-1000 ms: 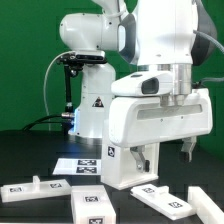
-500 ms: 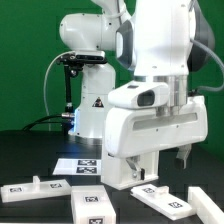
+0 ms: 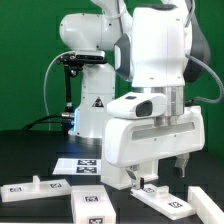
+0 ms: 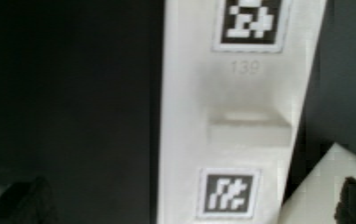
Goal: Assemble cabinet
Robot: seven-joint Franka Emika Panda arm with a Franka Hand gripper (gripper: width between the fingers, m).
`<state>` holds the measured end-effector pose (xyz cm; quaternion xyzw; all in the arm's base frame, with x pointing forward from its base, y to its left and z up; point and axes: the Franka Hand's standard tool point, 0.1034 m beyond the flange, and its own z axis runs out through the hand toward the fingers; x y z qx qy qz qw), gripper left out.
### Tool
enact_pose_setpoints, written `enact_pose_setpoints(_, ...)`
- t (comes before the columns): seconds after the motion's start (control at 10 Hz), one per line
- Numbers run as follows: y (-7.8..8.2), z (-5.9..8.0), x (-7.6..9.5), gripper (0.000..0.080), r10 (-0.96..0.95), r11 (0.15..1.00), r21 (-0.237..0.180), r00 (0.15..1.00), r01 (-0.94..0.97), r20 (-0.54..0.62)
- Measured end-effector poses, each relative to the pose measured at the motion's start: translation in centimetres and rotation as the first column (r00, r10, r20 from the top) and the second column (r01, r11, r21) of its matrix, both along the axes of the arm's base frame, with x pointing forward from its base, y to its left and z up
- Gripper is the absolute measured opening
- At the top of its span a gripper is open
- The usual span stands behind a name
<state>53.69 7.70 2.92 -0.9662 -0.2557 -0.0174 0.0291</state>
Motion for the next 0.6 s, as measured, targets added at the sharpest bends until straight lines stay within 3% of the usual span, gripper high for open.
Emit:
enact_pose_setpoints(0.4, 0.5, -1.24, -0.73, 0.0798, -0.006, 1.0, 0.0, 1.0, 0.006, -0.02)
enact_pose_setpoints(0.6, 0.46, -1.25, -0.73, 0.0536, -0.006, 1.0, 0.0, 1.0, 0.006, -0.02)
